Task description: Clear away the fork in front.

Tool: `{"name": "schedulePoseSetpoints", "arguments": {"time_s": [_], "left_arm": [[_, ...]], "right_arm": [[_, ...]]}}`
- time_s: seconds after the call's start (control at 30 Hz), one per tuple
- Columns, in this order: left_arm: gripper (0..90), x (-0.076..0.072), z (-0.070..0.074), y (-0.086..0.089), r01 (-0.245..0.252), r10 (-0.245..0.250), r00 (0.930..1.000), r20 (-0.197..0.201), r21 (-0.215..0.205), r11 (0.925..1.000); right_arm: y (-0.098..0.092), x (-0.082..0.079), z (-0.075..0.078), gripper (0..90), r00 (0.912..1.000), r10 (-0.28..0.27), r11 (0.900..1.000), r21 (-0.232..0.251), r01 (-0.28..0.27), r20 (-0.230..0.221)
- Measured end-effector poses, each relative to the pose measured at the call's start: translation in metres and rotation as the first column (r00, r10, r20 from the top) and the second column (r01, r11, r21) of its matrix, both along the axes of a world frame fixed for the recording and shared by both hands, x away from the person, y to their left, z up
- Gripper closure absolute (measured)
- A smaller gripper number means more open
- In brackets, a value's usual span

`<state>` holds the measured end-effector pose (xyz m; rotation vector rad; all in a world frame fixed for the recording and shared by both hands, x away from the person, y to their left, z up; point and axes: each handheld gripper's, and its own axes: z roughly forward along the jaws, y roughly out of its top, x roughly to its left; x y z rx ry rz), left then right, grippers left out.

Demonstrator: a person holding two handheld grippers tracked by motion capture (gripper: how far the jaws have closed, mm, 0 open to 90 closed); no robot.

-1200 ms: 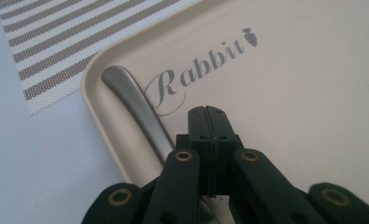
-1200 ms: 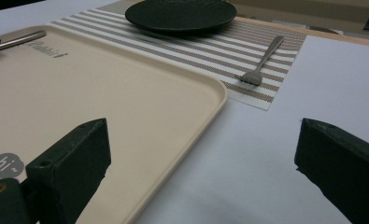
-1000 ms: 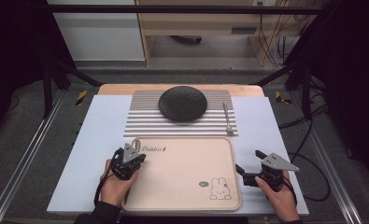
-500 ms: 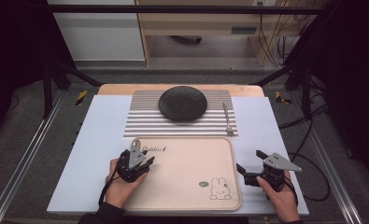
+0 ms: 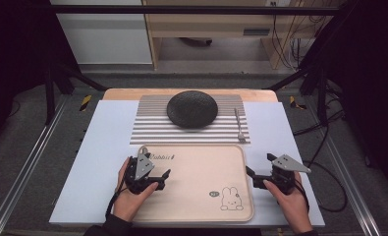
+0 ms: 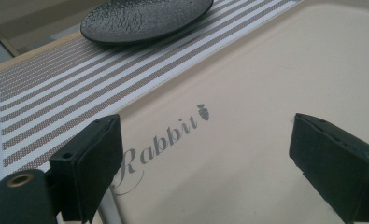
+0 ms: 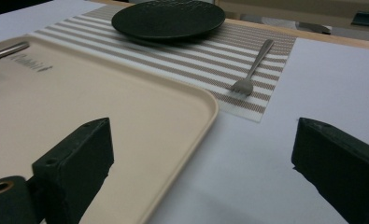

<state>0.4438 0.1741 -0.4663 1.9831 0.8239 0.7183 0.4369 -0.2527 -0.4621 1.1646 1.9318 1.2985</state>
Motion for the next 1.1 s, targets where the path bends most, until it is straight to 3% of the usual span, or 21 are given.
{"name": "schedulePoseSetpoints", "arguments": {"time_s": [0.03,0.13,0.23,0.3,0.37,0.47,0.63,0.87,0.93,1.1], "left_arm": [[9.2,0.0,0.0,0.0,0.002,-0.002,1.0,0.001,-0.002,1.0],[7.5,-0.001,0.0,0.0,0.007,-0.007,1.0,0.006,-0.008,0.9999],[6.8,0.001,-0.002,0.004,0.013,-0.013,0.9999,-0.011,0.003,0.9999],[6.7,0.002,-0.001,0.007,0.01,-0.01,0.9999,-0.014,-0.018,0.9998],[6.7,0.0,0.0,0.009,0.005,-0.005,1.0,-0.001,-0.014,0.9999],[6.7,-0.003,0.004,0.012,0.002,-0.001,0.9999,0.01,-0.046,0.9989],[6.9,-0.005,0.005,0.014,-0.015,0.016,0.9997,0.017,-0.058,0.9982],[7.3,-0.006,0.008,0.016,-0.017,0.02,0.9994,0.03,-0.074,0.9971],[7.1,-0.005,0.006,0.016,-0.013,0.015,0.9998,0.017,-0.062,0.998],[7.1,-0.005,0.008,0.018,-0.015,0.017,0.9995,0.025,-0.075,0.997]], "right_arm": [[0.003,0.005,0.003,7.3,1.0,0.001,1.0,0.003,-0.001,-0.008],[0.012,0.023,0.017,7.3,0.9999,0.013,0.998,-0.059,-0.014,-0.01],[0.022,0.042,0.035,8.2,0.9994,0.029,0.997,-0.068,-0.03,-0.02],[0.031,0.054,0.046,8.6,0.9987,0.041,0.994,-0.098,-0.044,-0.03],[0.038,0.063,0.052,8.9,0.9977,0.058,0.992,-0.114,-0.062,-0.036],[0.046,0.079,0.06,9.2,0.9976,0.06,0.987,-0.144,-0.064,-0.034],[0.05,0.107,0.068,10.4,0.9977,0.038,0.988,-0.145,-0.046,-0.056],[0.044,0.142,0.064,12.7,0.9963,-0.048,0.989,-0.14,0.037,-0.072],[0.043,0.15,0.057,13.4,0.9932,-0.065,0.988,-0.144,0.05,-0.097],[0.042,0.167,0.039,16.6,0.9834,-0.095,0.984,-0.163,0.07,-0.154]]}}
